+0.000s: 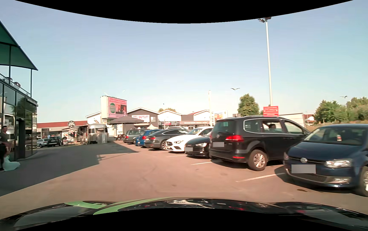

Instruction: Follow the waypoints while adhering to traffic rules and regulations

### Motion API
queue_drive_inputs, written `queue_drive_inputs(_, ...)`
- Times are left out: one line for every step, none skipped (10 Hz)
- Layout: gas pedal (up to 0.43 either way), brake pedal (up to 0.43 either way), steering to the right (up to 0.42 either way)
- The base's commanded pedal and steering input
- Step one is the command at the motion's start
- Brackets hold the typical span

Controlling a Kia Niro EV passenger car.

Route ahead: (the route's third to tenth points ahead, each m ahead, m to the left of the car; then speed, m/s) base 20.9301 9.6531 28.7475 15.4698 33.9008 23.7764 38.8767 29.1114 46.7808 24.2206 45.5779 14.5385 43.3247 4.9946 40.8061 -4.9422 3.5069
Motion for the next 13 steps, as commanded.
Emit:
queue_drive_inputs(0.087, 0.000, -0.601)
queue_drive_inputs(0.087, 0.000, -0.571)
queue_drive_inputs(0.087, 0.000, -0.529)
queue_drive_inputs(0.087, 0.000, -0.484)
queue_drive_inputs(0.087, 0.000, -0.443)
queue_drive_inputs(0.079, 0.000, -0.399)
queue_drive_inputs(0.079, 0.000, -0.352)
queue_drive_inputs(0.079, 0.000, -0.314)
queue_drive_inputs(0.079, 0.000, -0.267)
queue_drive_inputs(0.067, 0.000, -0.221)
queue_drive_inputs(0.059, 0.000, -0.188)
queue_drive_inputs(0.059, 0.000, -0.154)
queue_drive_inputs(0.047, 0.000, -0.129)
